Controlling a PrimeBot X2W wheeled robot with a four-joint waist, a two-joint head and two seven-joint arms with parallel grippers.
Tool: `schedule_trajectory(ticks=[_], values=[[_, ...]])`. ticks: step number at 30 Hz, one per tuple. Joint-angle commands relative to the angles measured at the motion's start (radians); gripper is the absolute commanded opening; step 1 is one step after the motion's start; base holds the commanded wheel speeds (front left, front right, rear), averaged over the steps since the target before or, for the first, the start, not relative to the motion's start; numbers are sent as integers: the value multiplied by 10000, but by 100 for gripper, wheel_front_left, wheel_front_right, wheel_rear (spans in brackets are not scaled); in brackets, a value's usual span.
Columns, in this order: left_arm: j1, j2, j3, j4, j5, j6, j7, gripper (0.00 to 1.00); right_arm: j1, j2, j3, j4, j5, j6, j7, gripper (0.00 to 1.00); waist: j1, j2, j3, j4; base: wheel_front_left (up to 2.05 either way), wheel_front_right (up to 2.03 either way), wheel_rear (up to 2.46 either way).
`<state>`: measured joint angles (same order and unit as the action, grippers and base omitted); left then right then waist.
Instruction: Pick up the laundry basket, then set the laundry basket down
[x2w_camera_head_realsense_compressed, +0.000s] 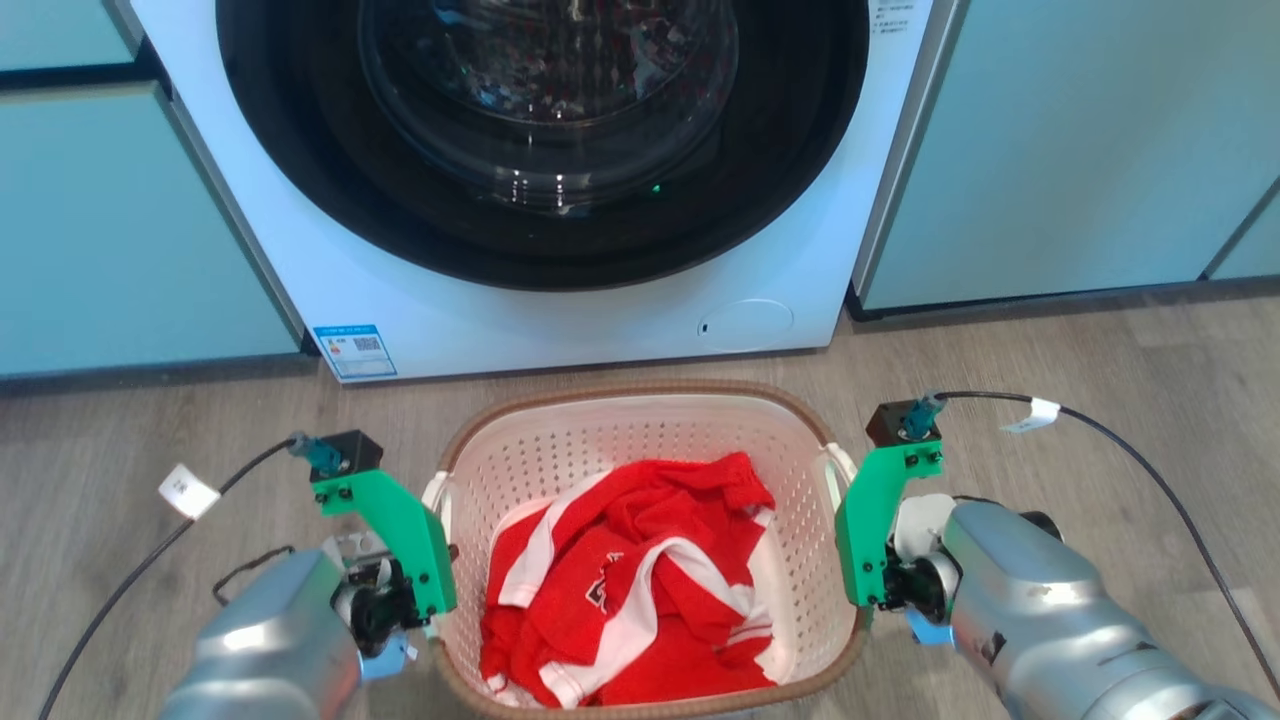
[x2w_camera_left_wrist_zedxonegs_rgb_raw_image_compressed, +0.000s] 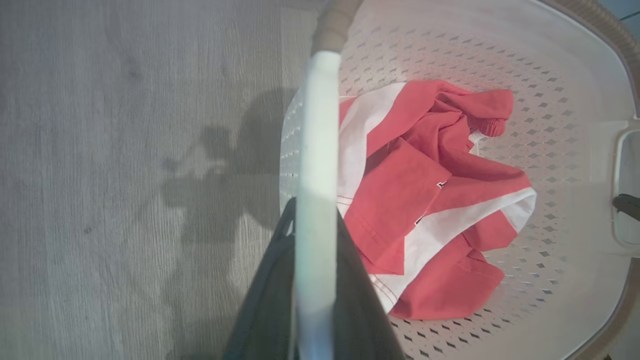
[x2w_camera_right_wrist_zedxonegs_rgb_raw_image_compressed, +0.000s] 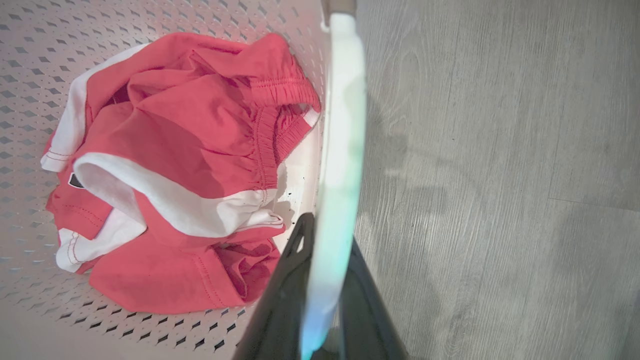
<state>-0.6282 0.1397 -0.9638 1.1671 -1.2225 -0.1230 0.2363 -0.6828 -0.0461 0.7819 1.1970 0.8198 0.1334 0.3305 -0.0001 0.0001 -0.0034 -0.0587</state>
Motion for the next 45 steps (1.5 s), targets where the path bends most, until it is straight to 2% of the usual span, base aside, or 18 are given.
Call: schedule_trajectory(ticks=[1,13,45], values=[[-467,571,256,-150,-189,-77,12,0,54,-236,165,38,33,-27,88,0,1,-1,-119,14,0,0,0],[-199,628,125,-91,-650,-77,627,0,127,-283,528,73,454,-27,631,0,1,-1,-528,22,0,0,0],[-184,687,-218,33,-1057,-77,450,0,-29,-374,1167,-21,1137,-27,367,0,1,-1,-474,13,0,0,0]])
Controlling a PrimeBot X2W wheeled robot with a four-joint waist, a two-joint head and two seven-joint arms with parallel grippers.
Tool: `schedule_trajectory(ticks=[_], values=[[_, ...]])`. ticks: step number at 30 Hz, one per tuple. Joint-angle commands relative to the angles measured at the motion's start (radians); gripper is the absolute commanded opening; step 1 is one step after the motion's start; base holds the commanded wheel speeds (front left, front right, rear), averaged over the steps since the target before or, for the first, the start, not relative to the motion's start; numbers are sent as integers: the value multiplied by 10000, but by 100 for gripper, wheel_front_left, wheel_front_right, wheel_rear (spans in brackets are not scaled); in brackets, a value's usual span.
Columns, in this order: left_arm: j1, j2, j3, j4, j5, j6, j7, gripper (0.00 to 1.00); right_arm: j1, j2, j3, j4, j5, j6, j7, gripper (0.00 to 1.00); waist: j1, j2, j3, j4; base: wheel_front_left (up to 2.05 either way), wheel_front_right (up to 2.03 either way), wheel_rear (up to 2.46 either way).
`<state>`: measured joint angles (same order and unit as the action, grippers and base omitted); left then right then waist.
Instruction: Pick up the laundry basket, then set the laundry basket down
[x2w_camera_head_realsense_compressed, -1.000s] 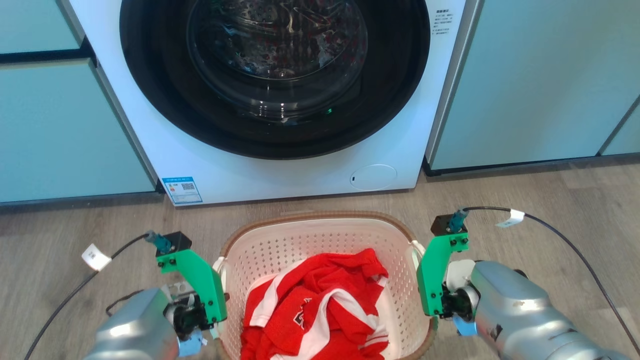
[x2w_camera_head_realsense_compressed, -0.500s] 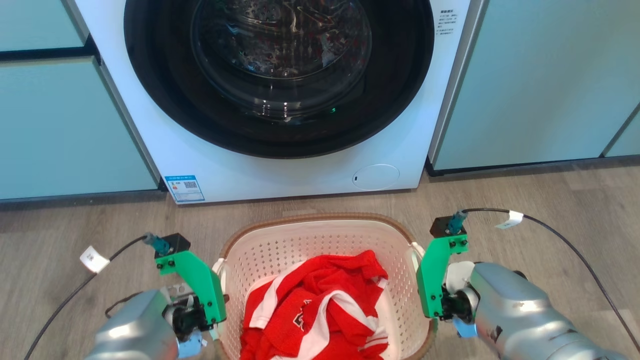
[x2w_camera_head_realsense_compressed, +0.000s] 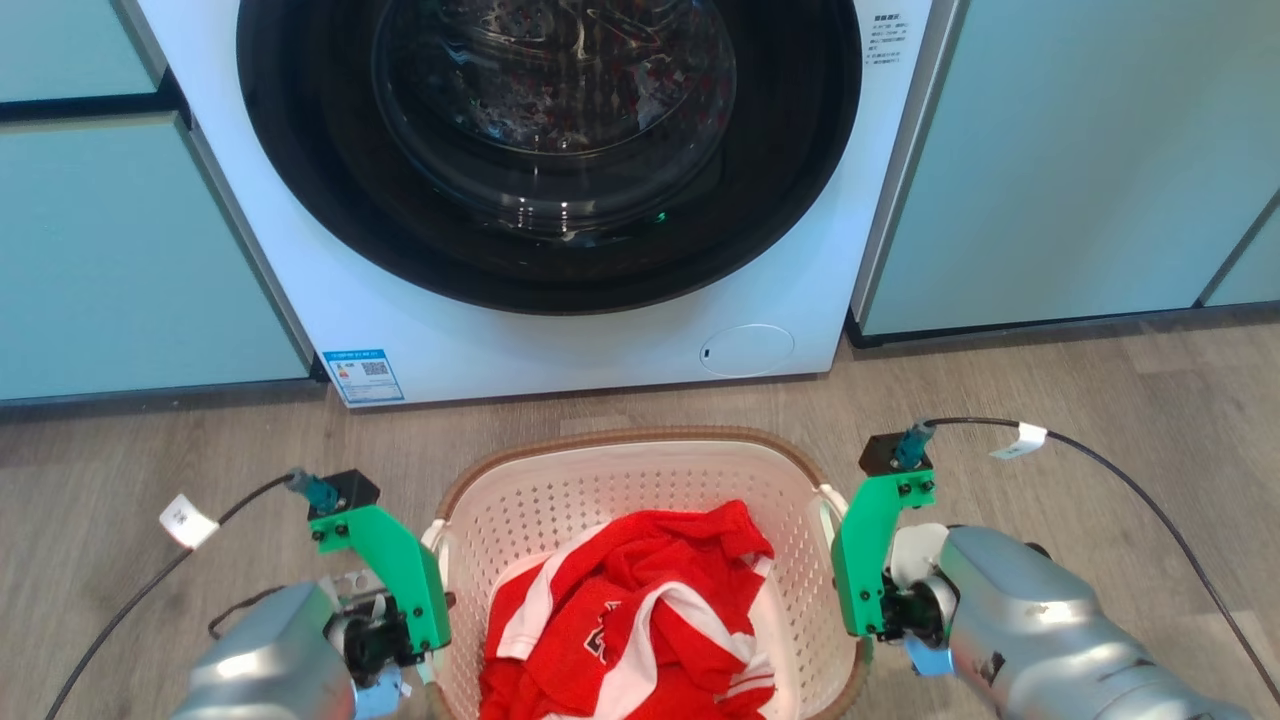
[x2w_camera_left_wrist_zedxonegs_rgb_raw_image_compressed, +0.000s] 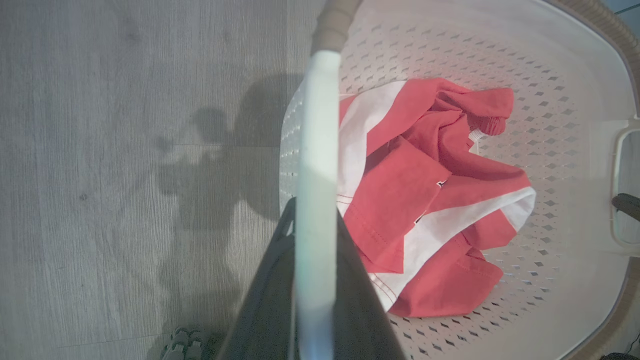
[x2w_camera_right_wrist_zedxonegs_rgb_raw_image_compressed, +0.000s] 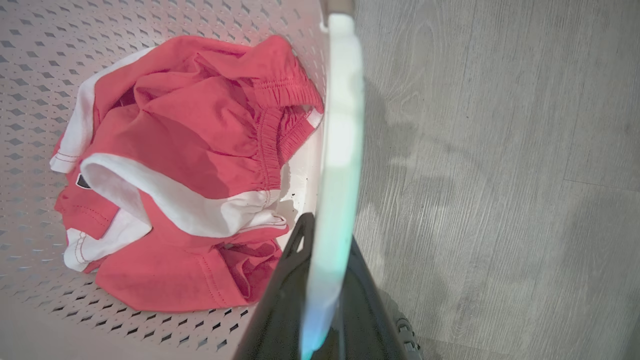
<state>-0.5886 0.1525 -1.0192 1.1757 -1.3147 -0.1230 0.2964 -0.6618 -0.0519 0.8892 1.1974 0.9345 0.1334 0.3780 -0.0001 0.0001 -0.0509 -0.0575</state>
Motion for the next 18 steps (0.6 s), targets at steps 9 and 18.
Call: schedule_trajectory(ticks=[9,18], values=[[-605,583,234,-44,-215,-77,-160,0,-284,-323,257,-22,197,-27,-184,0,1,-1,25,3,0,0,0],[-694,619,142,-75,-260,-77,-289,0,-350,-335,418,-111,409,-27,-321,0,1,-1,119,15,0,0,0]])
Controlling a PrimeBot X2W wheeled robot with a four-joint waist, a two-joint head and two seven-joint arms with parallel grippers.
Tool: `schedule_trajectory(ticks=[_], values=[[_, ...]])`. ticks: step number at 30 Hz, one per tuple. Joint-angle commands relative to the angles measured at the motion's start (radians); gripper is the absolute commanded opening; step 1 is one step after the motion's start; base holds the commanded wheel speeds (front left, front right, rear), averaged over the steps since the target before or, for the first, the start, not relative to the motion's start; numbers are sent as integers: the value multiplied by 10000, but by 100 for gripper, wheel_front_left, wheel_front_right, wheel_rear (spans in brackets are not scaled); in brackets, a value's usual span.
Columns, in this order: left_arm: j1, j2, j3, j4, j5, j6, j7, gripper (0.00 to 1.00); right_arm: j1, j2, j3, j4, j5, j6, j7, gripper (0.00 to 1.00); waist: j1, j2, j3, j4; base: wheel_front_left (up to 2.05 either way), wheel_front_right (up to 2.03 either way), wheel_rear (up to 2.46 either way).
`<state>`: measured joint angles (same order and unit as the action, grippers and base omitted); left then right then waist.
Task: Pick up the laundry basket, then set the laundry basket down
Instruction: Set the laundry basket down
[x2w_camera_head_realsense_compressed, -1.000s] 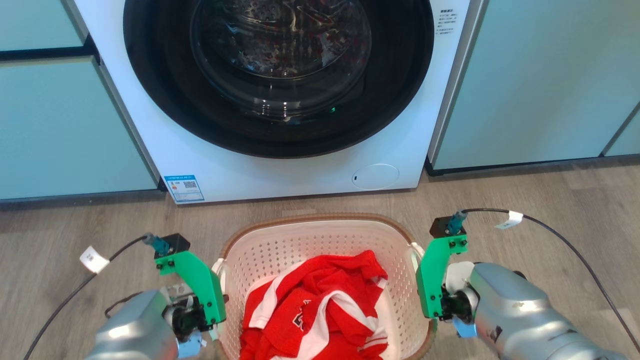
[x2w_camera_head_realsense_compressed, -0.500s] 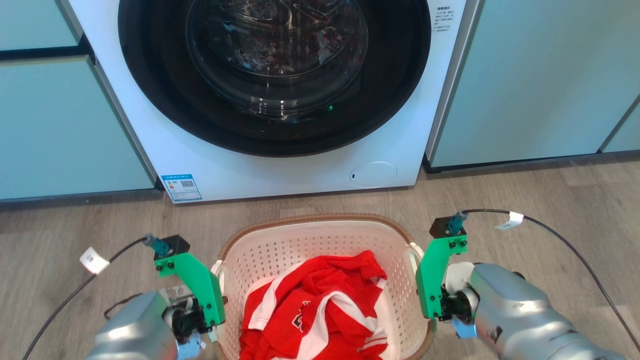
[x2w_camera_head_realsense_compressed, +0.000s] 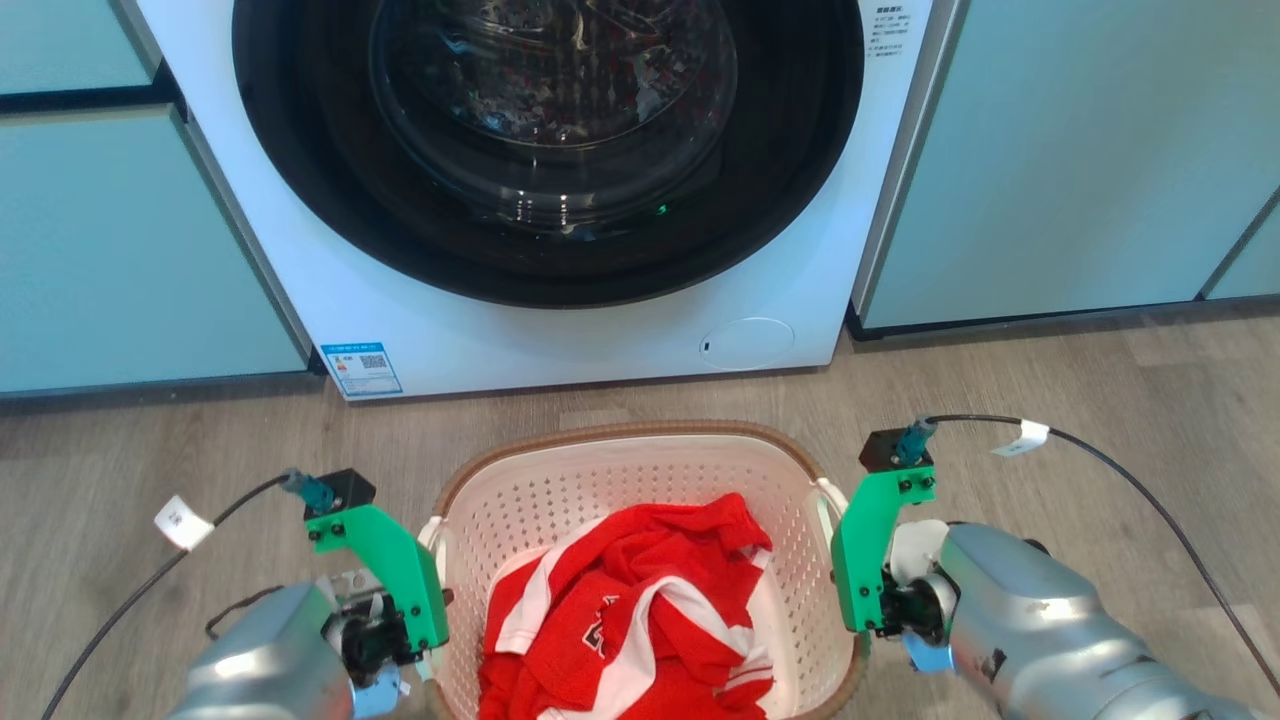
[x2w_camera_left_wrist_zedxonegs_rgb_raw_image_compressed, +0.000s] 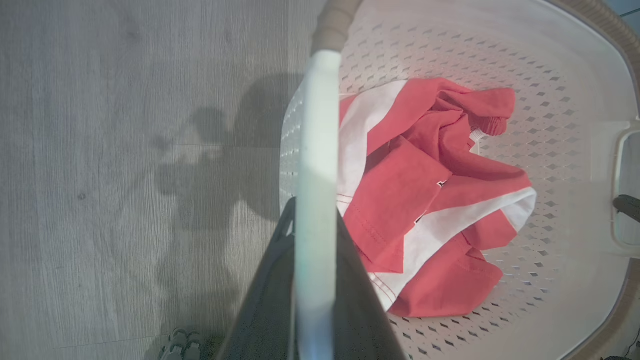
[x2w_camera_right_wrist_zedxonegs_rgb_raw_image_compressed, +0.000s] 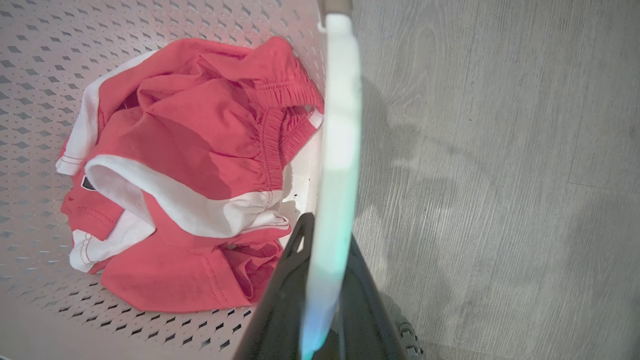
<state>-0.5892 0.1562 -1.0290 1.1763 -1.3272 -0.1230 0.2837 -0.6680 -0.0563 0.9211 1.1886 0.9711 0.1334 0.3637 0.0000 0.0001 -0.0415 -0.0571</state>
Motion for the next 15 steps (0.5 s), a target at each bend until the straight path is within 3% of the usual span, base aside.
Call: schedule_trajectory(ticks=[1,15], values=[[-688,583,240,-81,-135,-77,-163,0,-287,-290,99,-23,43,-27,-177,0,0,-1,25,11,0,0,0],[-1038,545,70,-132,-76,-77,-838,0,-585,-394,383,-162,273,-27,-609,0,0,-1,953,94,0,0,0]])
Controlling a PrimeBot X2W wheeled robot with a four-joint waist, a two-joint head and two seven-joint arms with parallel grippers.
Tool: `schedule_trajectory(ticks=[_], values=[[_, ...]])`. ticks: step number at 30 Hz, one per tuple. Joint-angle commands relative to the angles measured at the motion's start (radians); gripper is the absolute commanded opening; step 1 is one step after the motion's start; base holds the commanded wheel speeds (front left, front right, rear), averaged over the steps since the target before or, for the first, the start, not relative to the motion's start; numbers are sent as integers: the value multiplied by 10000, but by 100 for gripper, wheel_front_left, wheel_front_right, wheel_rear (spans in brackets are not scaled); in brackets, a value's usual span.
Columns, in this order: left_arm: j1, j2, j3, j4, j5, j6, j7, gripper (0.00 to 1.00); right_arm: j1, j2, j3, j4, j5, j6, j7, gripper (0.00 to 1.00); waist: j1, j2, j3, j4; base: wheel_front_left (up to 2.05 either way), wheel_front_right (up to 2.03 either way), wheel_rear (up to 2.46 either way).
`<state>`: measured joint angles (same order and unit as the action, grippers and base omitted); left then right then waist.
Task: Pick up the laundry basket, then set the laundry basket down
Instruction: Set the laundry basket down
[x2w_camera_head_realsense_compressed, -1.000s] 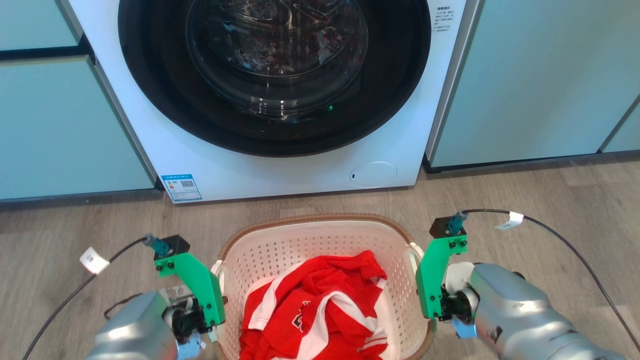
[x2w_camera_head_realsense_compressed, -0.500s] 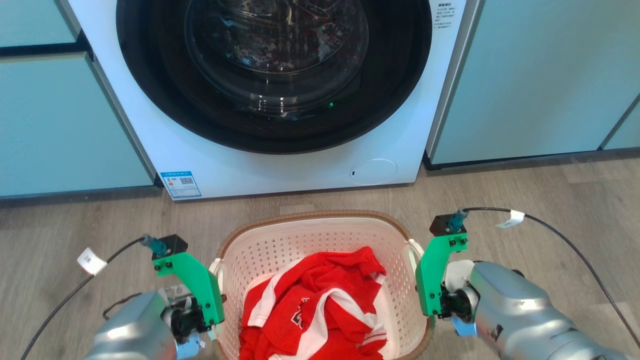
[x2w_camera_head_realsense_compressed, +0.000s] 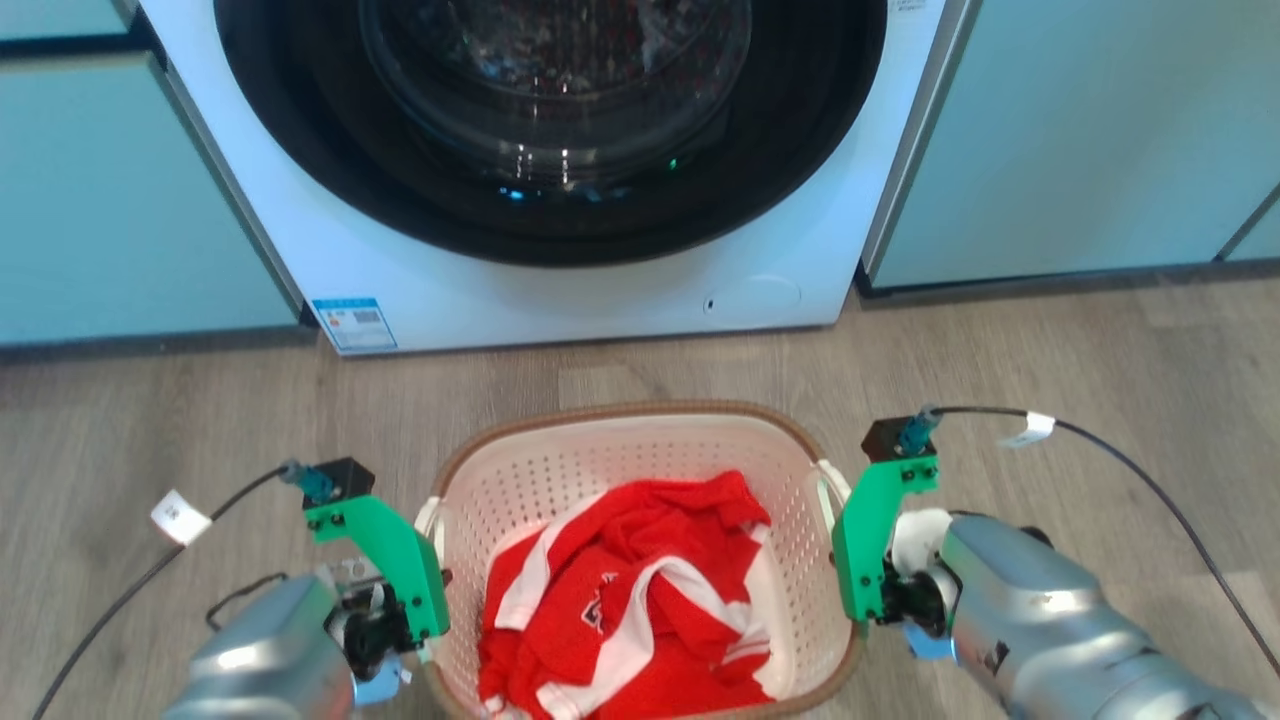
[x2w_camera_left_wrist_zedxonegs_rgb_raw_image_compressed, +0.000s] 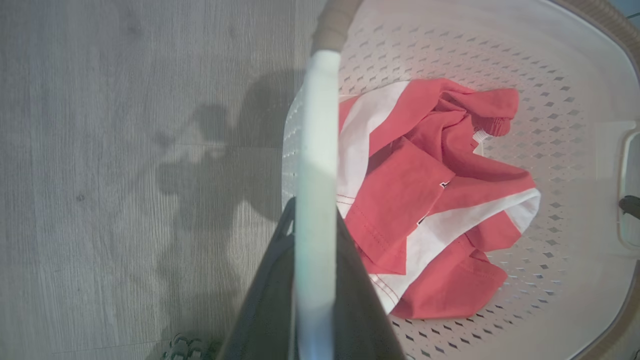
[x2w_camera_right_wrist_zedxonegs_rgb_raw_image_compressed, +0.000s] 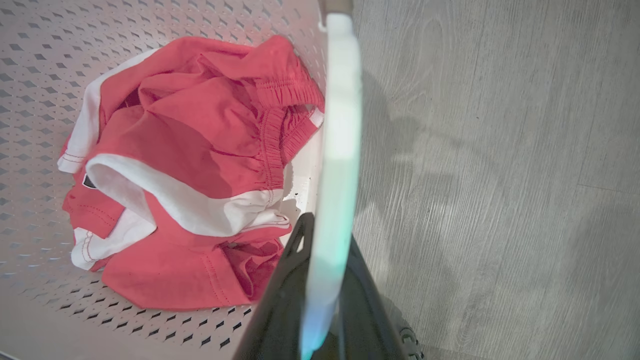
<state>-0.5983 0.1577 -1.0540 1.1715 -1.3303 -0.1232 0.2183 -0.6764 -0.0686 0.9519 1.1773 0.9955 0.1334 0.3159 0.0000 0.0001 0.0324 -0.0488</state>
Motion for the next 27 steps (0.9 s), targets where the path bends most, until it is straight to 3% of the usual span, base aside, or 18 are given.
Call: schedule_trajectory(ticks=[1,27], values=[[-1054,528,310,-89,-22,-75,-257,0,-591,-292,78,-62,38,-27,-184,0,0,-1,423,20,0,0,0],[-3475,32,-128,267,669,-75,-2676,0,-2587,-650,147,634,-324,-27,-2606,0,0,-1,5280,278,0,0,0]])
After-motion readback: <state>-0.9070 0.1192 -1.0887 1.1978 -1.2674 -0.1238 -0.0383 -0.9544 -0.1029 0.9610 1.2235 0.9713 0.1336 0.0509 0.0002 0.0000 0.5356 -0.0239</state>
